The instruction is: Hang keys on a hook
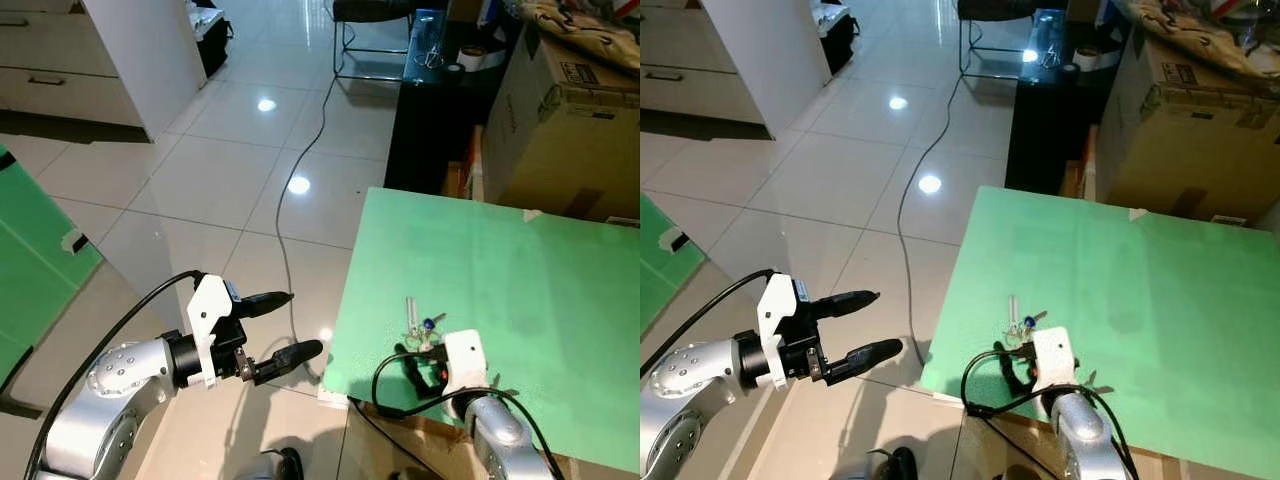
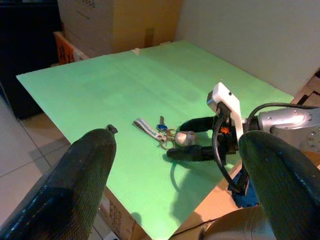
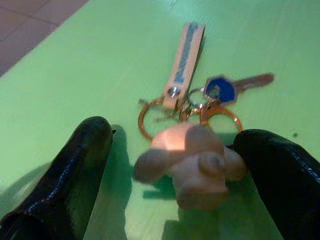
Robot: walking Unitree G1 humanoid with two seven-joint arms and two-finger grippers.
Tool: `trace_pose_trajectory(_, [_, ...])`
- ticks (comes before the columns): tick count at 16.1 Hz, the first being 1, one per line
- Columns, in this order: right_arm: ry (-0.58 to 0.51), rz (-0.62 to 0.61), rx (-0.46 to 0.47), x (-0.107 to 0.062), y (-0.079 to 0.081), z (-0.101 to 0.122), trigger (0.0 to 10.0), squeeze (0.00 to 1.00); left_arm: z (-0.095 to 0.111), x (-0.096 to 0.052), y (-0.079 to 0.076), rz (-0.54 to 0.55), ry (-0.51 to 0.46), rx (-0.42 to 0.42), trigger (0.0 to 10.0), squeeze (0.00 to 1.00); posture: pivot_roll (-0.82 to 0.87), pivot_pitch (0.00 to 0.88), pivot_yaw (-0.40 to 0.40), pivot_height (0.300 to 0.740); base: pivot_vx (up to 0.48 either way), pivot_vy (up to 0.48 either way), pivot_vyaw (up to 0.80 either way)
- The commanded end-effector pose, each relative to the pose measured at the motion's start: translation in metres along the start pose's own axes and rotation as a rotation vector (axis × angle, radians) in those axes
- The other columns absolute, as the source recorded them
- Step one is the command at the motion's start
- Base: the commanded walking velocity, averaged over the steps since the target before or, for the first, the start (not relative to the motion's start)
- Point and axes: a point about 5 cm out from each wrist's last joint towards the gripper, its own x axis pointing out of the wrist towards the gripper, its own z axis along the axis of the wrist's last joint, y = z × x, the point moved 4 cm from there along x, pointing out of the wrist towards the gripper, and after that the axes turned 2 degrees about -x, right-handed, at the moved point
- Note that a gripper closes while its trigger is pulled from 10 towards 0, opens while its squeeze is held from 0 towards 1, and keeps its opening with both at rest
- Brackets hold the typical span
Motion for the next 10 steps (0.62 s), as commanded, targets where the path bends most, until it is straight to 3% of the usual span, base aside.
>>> trace_pose_trajectory(1, [0.023,0.009,-0.001,0.001,0.002,-0.004,10.0,0.98,-0.001,0.000,-0.001,-0.006,0.019,0.001,10.0,0.00,-0.03,0.141,0.079,0.740,0.000,0.000,0.00])
trace_pose_trajectory(2, [0.025,0.005,-0.005,0.001,0.000,-0.004,10.0,0.98,-0.001,0.001,-0.001,-0.004,0.017,0.000,10.0,0.00,-0.03,0.143,0.078,0.740,0.000,0.000,0.00])
trace_pose_trajectory(4, [0.023,-0.018,-0.014,0.000,-0.006,-0.004,0.0,0.98,-0.002,0.002,-0.001,-0.002,0.017,-0.003,10.0,0.00,-0.04,0.145,0.078,0.740,0.000,0.000,0.00])
trace_pose_trajectory(10, [0.039,-0.025,0.014,-0.002,-0.008,-0.006,0.0,0.98,-0.004,0.006,0.000,0.007,0.020,-0.008,10.0,0.00,-0.05,0.141,0.075,0.740,0.000,0.000,0.00])
